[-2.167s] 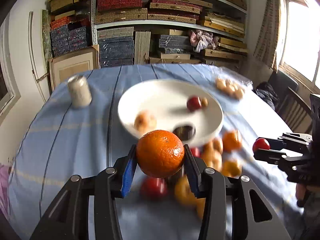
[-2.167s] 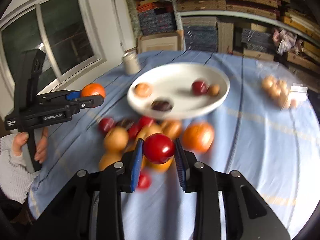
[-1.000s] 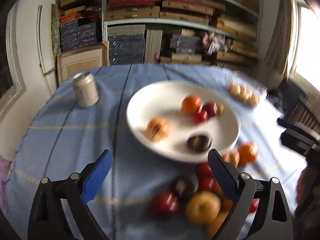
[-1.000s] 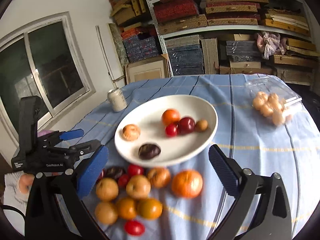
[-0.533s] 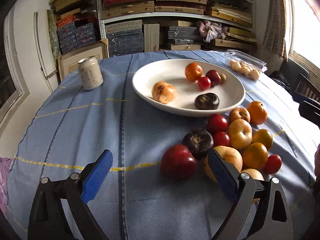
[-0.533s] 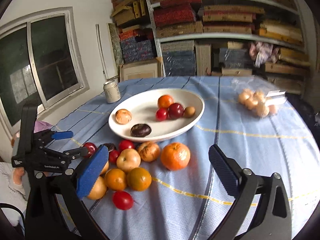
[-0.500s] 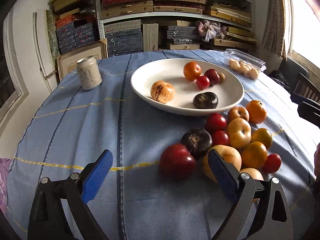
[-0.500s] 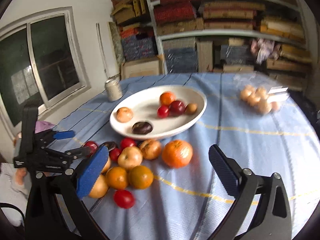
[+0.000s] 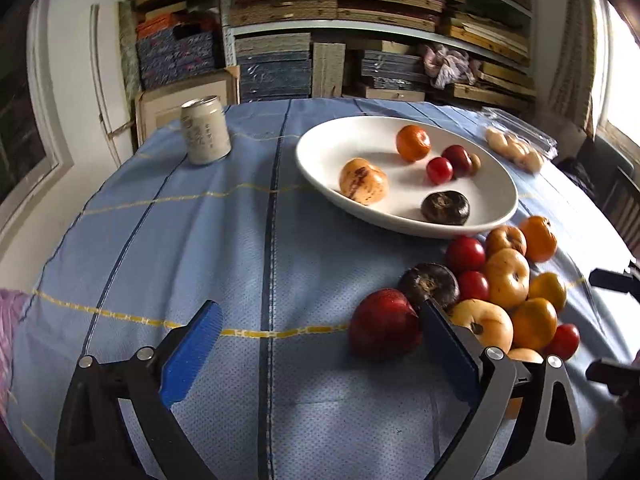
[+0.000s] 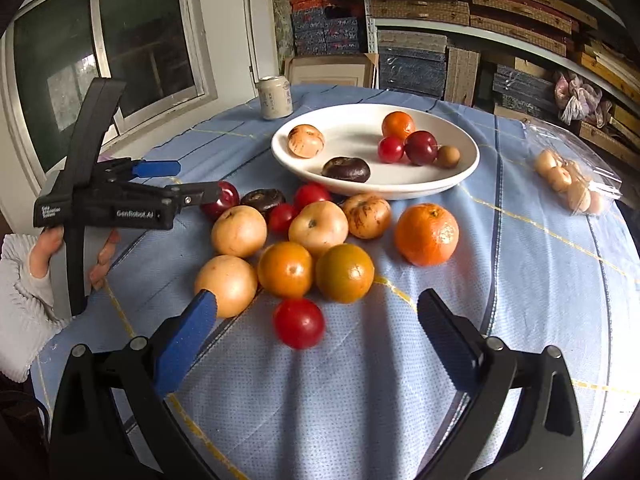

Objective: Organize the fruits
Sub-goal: 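Withdraw both open grippers from the plate toward the remaining fruits, then close left gripper on the dark red apple while right gripper closes on a red tomato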

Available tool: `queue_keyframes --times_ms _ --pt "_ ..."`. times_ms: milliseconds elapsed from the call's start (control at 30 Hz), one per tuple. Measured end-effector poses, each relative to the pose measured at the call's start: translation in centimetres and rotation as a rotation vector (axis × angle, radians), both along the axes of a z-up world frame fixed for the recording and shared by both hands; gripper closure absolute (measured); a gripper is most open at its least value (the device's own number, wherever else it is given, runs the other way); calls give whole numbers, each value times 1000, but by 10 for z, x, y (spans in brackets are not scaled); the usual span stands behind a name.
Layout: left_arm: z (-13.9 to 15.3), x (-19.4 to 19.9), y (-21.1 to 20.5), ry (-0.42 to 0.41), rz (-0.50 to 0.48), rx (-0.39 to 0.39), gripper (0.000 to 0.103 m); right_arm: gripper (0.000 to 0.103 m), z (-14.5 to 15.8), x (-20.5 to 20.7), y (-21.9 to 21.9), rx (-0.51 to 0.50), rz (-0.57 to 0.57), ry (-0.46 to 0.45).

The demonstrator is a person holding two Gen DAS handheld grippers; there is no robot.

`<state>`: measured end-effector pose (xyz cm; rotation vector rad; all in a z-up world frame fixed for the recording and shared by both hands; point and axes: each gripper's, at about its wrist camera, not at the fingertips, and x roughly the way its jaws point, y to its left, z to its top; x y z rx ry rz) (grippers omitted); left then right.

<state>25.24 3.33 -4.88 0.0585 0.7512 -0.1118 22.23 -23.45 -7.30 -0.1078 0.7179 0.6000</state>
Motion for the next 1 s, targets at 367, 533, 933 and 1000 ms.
queue_keyframes --times_ms 367,533,933,1000 --pt "3 -3 0 -12 9 -8 4 30 -7 2 14 -51 44 32" --pt "4 -4 -2 -11 3 -20 4 50 -13 8 19 -65 56 78" --pt "4 -5 -4 3 -33 -36 4 74 -12 12 13 -45 43 83" --pt "4 -4 -2 7 -49 -65 4 74 -8 12 6 -23 24 77"
